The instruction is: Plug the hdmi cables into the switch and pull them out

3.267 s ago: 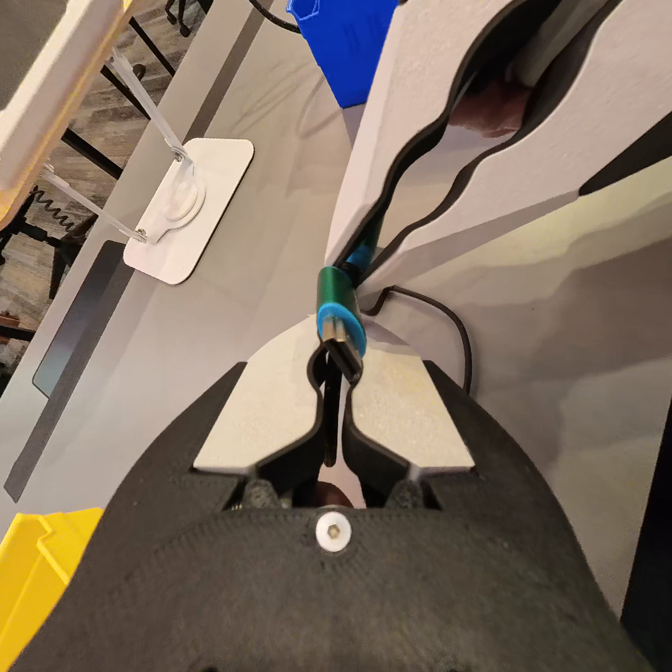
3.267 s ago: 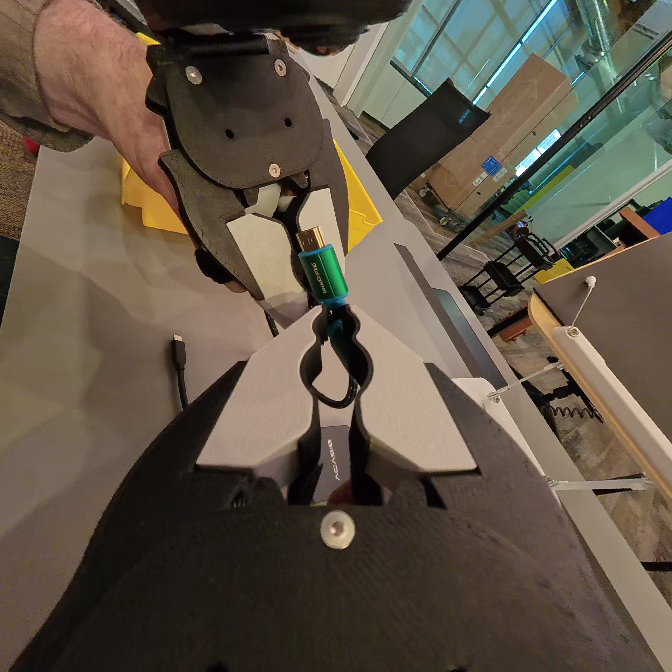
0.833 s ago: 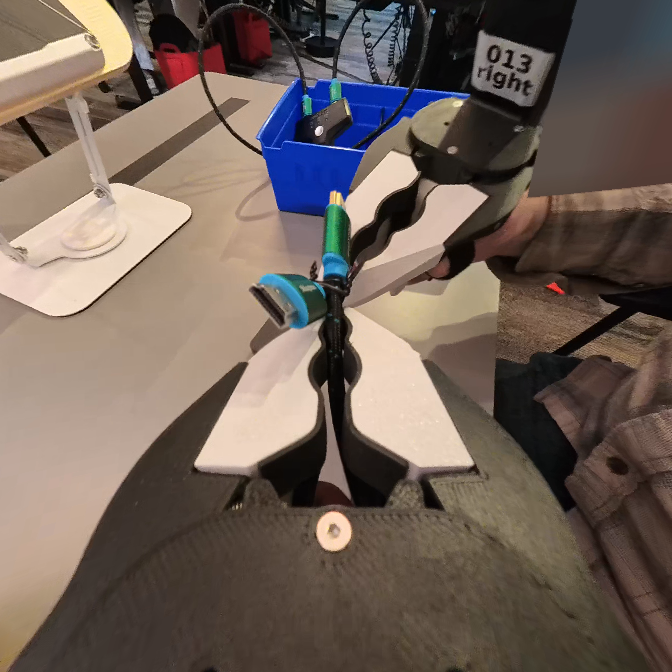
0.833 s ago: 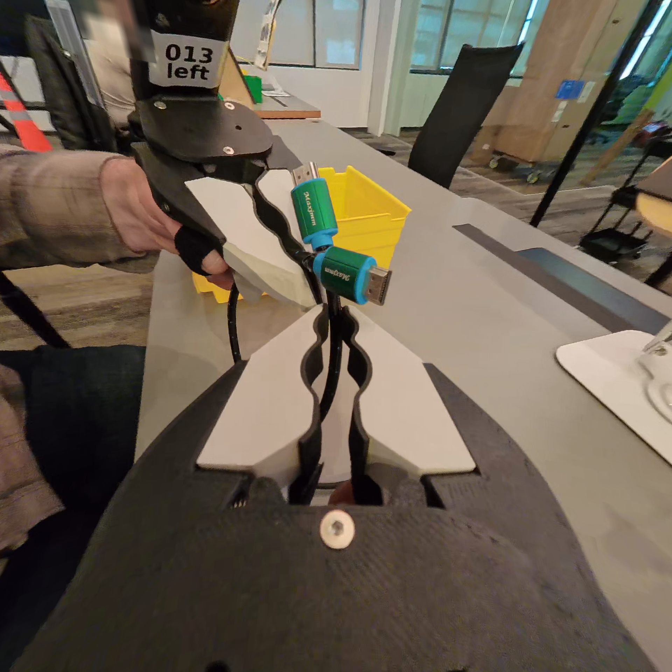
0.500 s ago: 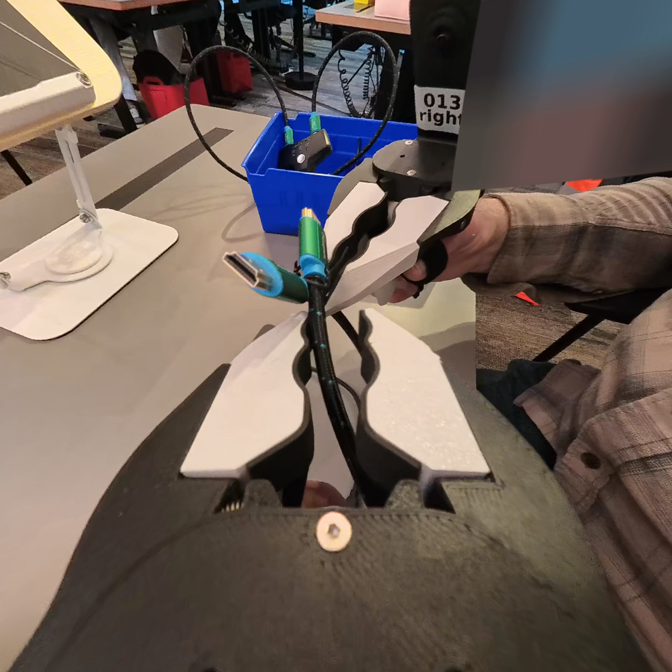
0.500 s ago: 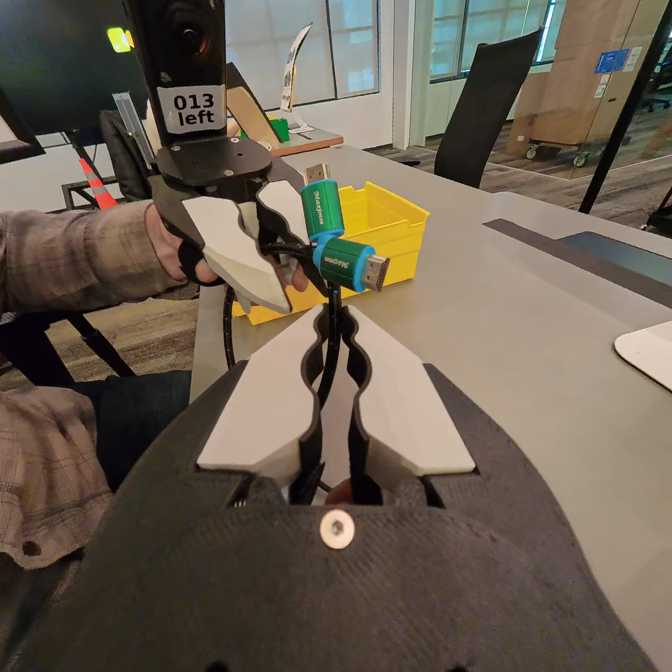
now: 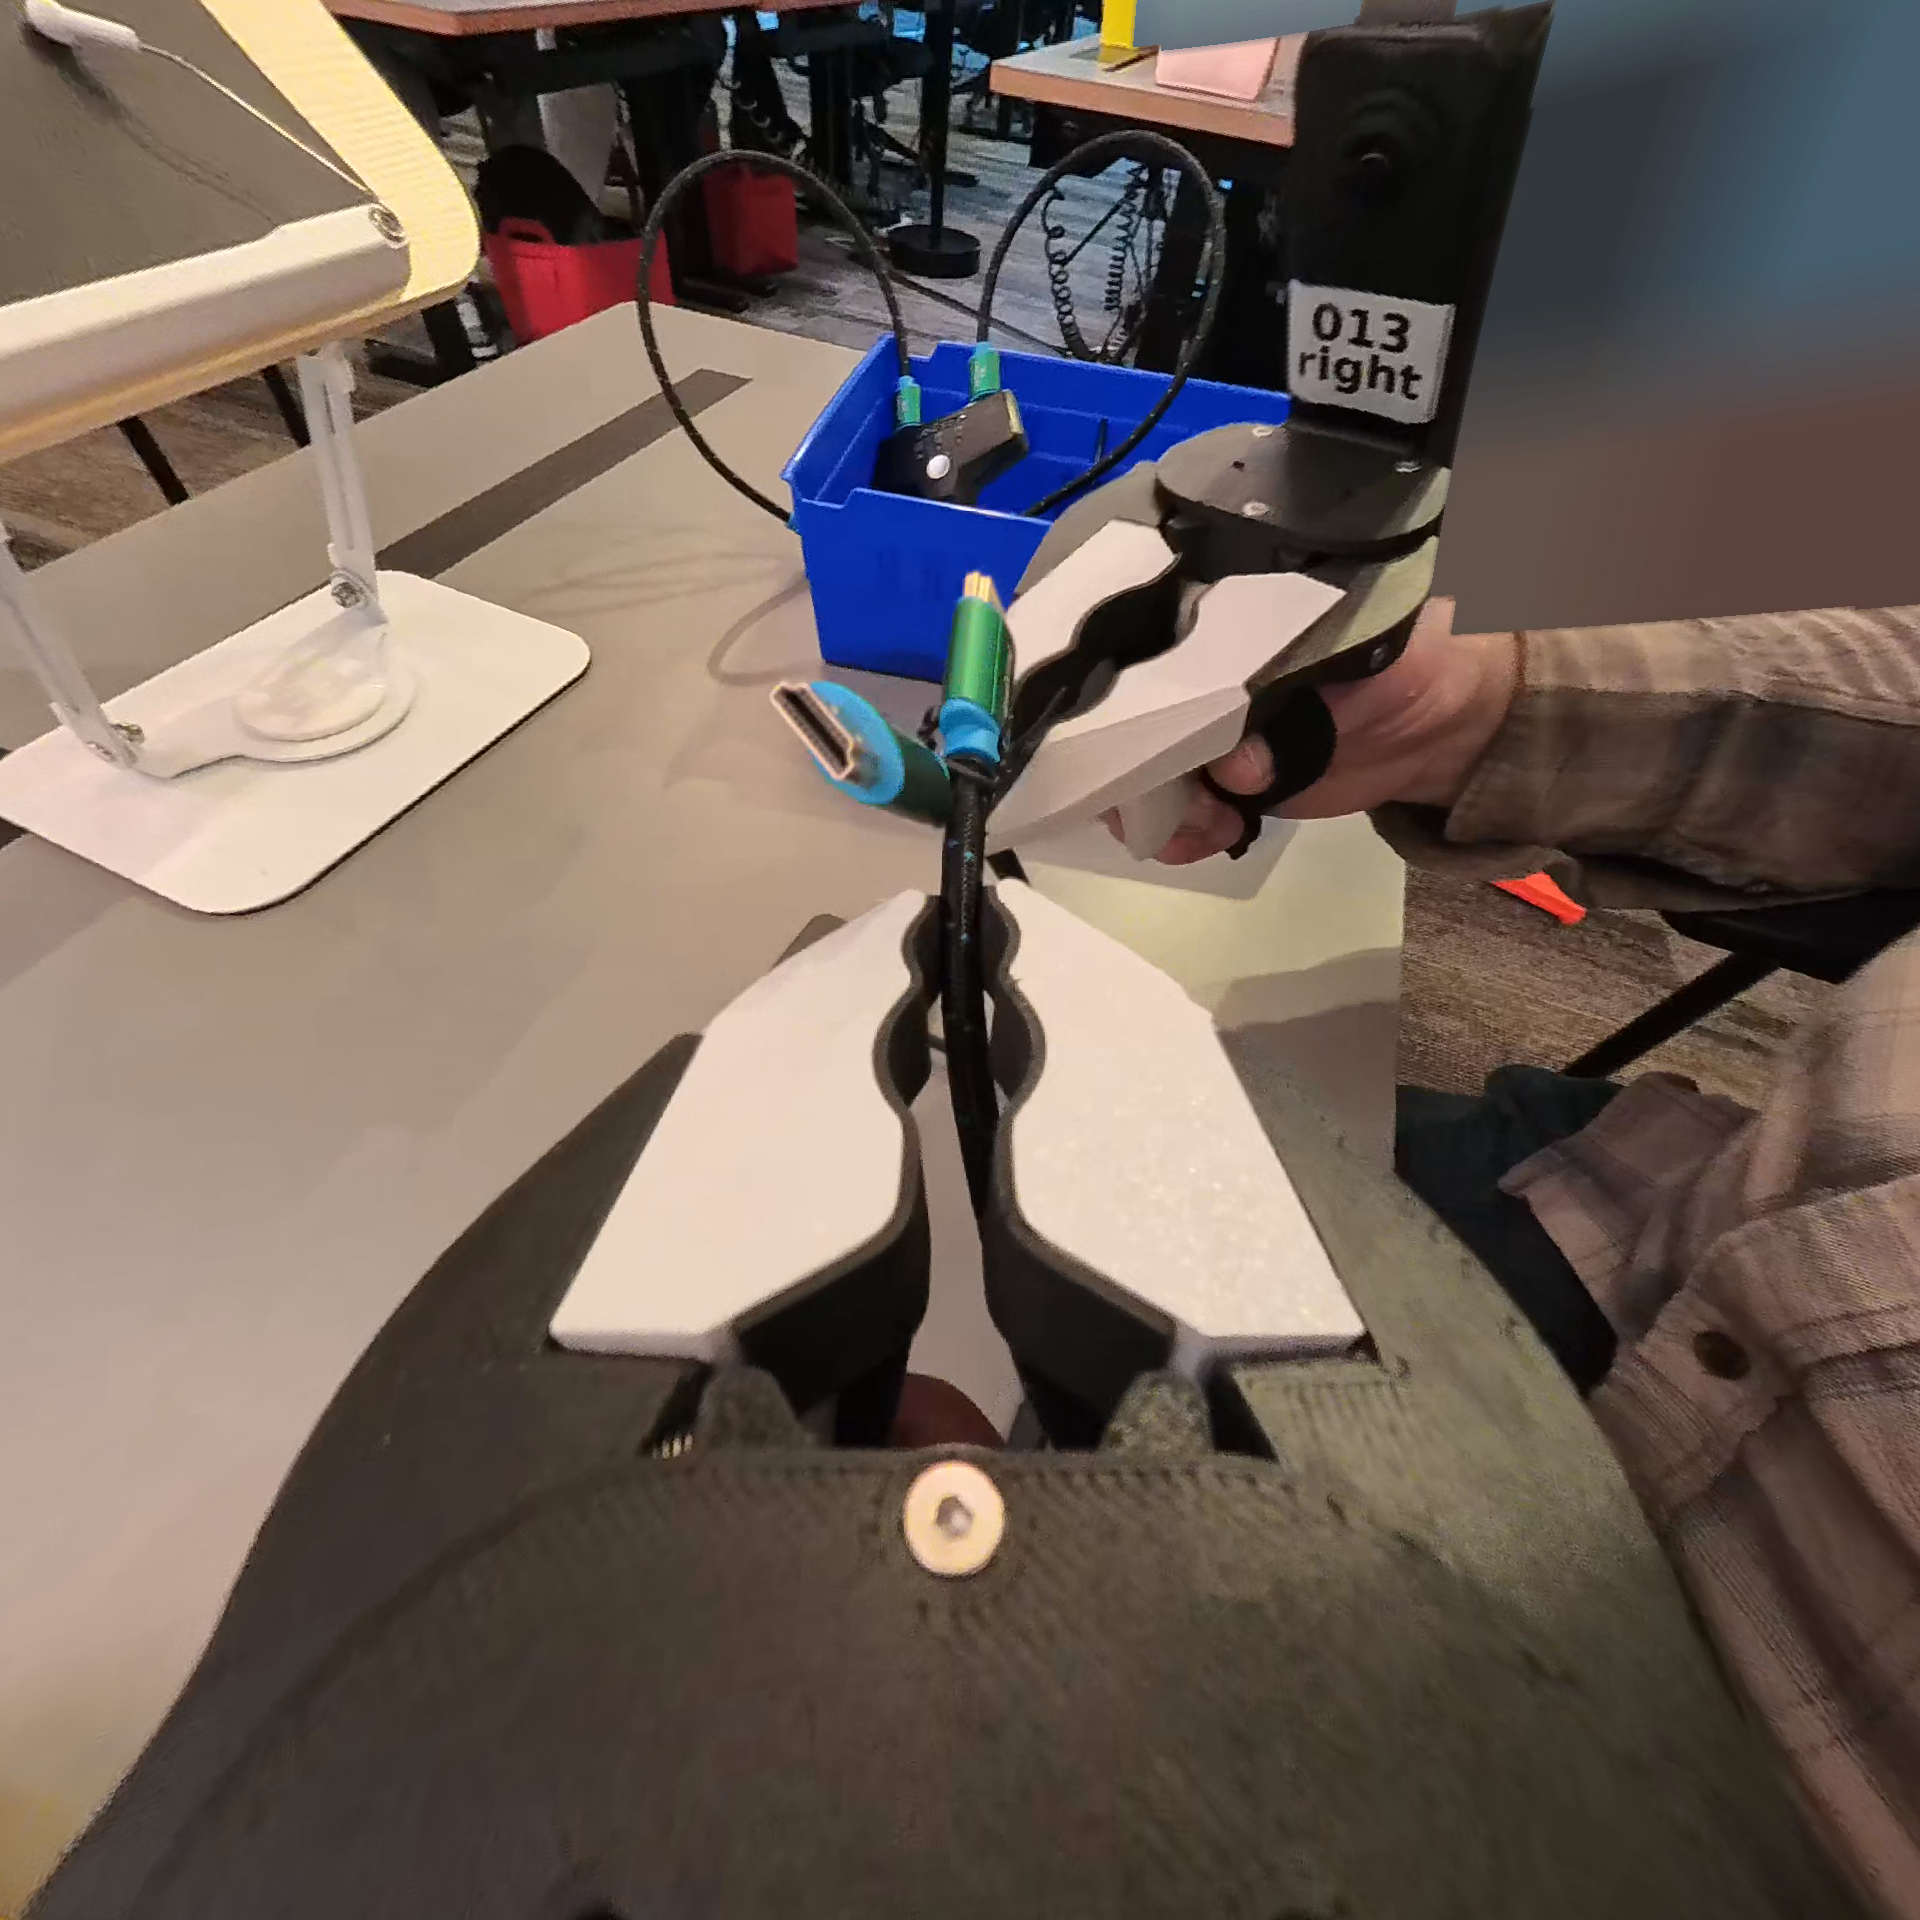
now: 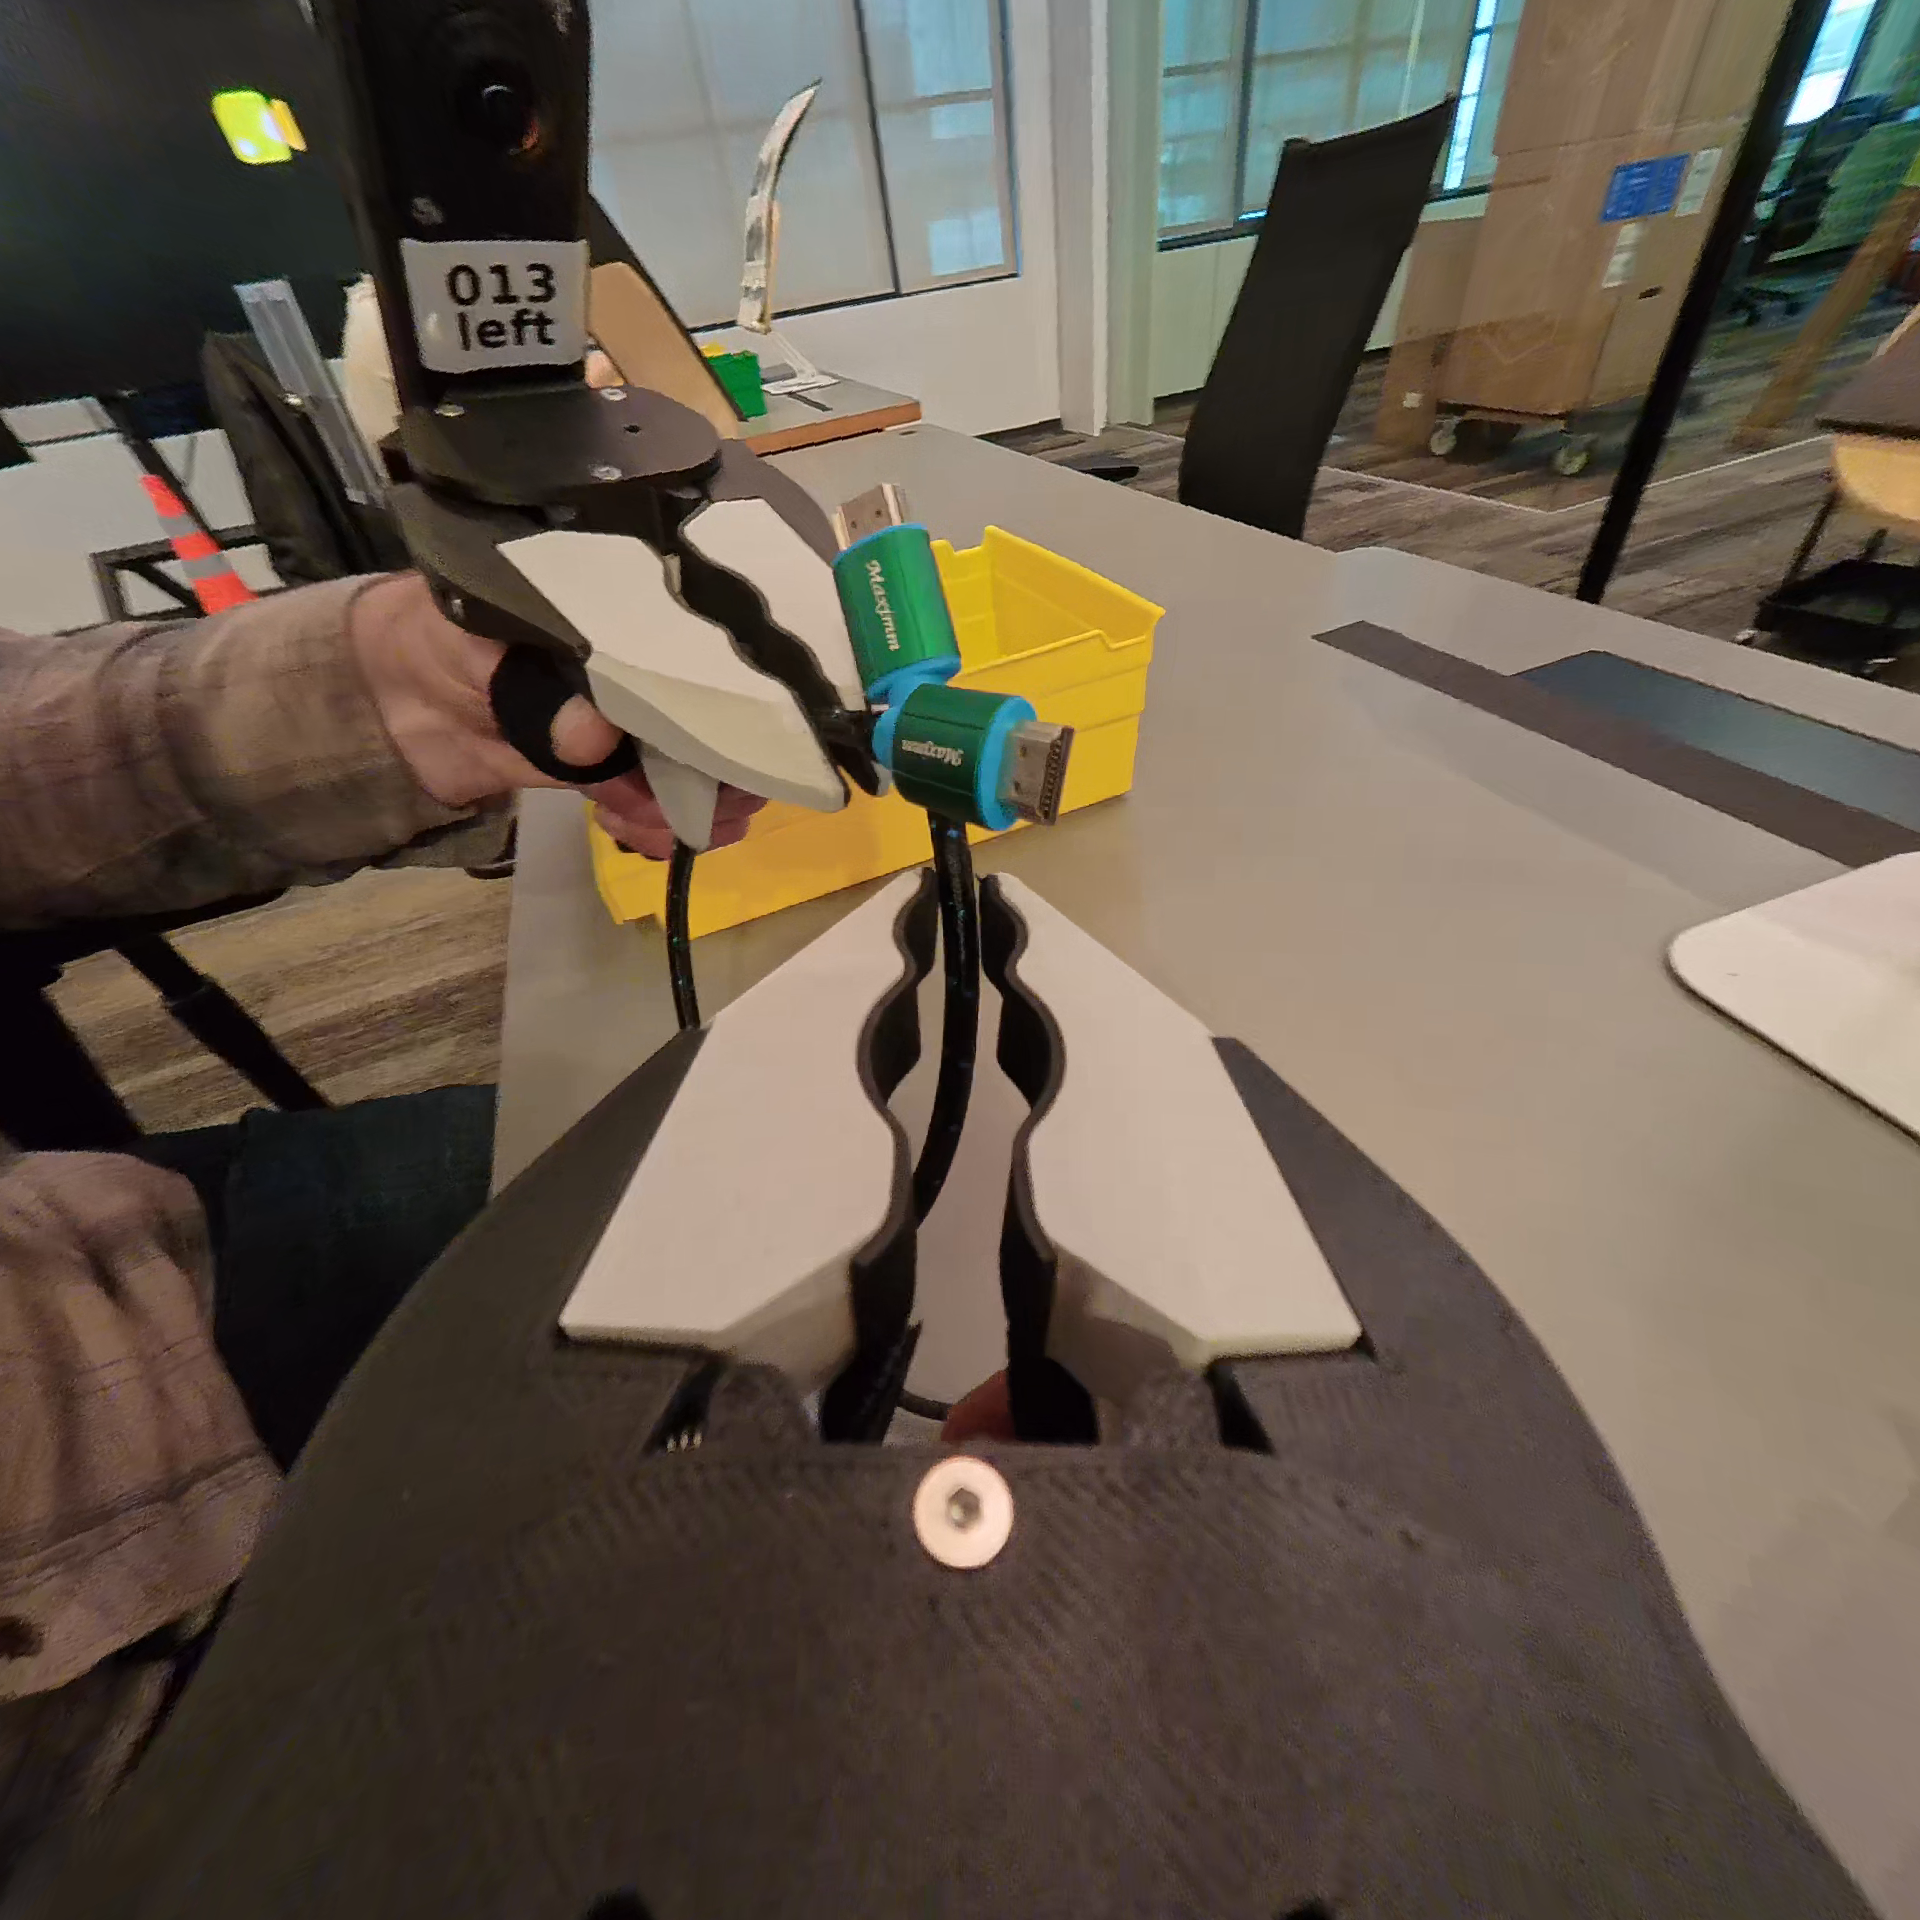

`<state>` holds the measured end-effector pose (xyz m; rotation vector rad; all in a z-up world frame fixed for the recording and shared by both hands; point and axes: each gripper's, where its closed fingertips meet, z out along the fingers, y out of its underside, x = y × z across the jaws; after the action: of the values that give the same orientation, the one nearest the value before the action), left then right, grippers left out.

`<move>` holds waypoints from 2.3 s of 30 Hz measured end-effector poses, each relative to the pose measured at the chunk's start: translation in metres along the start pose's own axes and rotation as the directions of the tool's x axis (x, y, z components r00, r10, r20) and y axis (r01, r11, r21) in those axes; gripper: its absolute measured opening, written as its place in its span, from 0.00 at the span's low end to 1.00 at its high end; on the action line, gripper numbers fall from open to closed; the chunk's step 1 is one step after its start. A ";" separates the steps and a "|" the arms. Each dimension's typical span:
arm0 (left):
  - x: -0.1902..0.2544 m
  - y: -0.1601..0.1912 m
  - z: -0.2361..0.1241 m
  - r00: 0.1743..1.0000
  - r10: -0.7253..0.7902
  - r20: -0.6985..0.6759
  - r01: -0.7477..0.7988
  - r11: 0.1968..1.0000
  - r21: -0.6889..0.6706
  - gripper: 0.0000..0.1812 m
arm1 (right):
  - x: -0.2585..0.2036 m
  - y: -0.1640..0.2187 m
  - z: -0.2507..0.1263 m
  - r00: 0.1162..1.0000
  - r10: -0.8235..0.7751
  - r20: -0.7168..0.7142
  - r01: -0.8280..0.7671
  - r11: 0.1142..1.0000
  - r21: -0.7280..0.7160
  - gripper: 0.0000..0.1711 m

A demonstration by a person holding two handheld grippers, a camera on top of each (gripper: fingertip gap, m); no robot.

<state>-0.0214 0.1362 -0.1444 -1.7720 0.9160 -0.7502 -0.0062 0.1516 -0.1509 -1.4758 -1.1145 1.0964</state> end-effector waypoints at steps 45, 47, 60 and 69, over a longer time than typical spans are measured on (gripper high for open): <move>-0.016 -0.026 0.027 0.807 0.281 0.520 -0.303 0.952 -0.043 0.03 | -0.001 -0.021 0.007 0.989 -0.073 -0.131 0.074 0.997 0.002 0.00; -0.015 -0.026 0.029 0.818 0.262 0.512 -0.285 0.958 -0.034 0.03 | -0.001 -0.020 0.008 0.978 -0.135 -0.157 0.133 0.991 -0.023 0.00; -0.016 -0.022 0.032 0.844 0.243 0.478 -0.240 0.968 -0.069 0.03 | 0.008 -0.020 -0.002 0.666 -0.702 -0.253 0.662 0.712 -0.235 0.08; -0.011 -0.016 0.037 0.845 0.284 0.453 -0.251 0.959 -0.133 0.03 | 0.016 -0.017 -0.001 0.368 -0.900 -0.235 0.804 0.434 -0.406 0.07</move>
<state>0.0067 0.1674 -0.1432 -1.7276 0.8350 -0.0940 -0.0048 0.1694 -0.1354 -0.9236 -1.4421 -0.1369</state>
